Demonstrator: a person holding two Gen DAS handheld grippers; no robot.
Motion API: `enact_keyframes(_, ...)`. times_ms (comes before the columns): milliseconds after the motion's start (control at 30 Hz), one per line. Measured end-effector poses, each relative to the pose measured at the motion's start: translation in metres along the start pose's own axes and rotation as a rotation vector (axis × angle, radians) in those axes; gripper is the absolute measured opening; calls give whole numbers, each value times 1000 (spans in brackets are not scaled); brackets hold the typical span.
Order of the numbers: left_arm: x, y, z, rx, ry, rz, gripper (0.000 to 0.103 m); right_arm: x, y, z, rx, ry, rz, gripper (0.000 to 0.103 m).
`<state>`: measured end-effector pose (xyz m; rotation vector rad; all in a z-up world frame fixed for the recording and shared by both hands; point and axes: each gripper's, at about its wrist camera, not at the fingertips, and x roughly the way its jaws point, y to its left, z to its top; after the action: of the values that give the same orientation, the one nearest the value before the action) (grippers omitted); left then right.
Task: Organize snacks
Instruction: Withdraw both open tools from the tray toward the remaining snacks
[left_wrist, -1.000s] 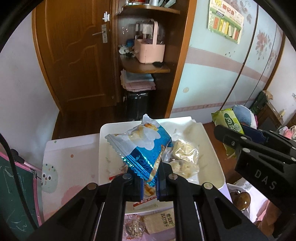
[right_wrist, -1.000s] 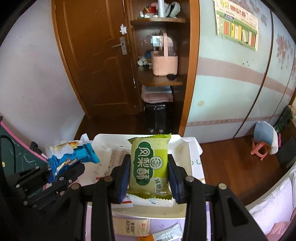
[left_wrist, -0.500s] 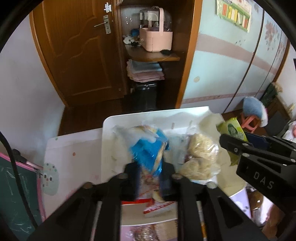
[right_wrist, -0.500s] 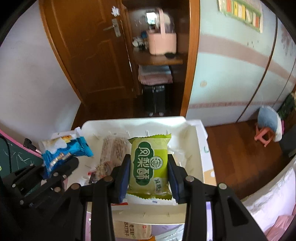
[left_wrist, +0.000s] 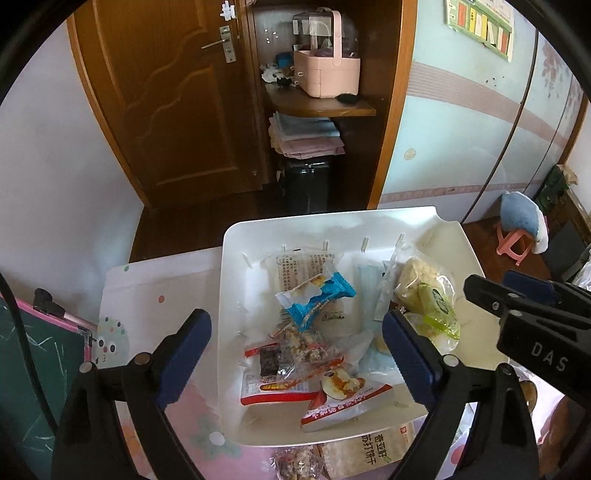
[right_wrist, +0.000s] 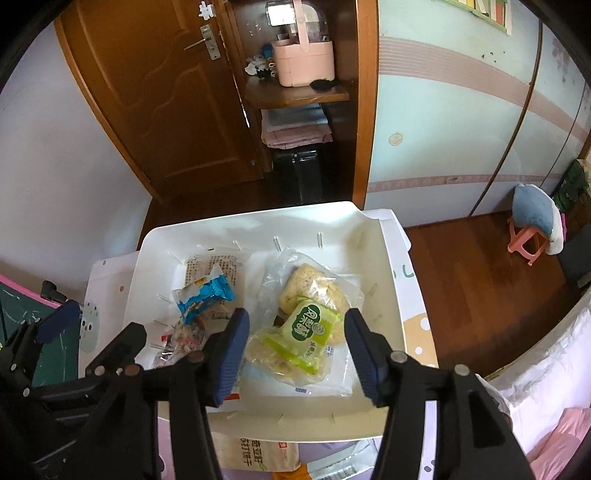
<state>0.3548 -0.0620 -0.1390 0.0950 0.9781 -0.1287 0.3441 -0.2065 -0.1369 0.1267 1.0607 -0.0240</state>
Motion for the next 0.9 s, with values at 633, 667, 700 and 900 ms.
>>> enact_keyframes(633,-58,-7,-20,-10,-56,-2,93,-50,-9,-20,-11,-53,9,54)
enact_keyframes(667,-62,-7,-22,-11,-60,-3,93,-54,-10,-23,-13,-57,10,54)
enact_keyframes(700,-67,-8,-24,-11,-64,-4,93,-59,-11,-26,-16,-61,10,54)
enact_keyframes(900,-98,-12,-38,-22,-90,-7,93,-86,-16,-42,-26,-86,16,54)
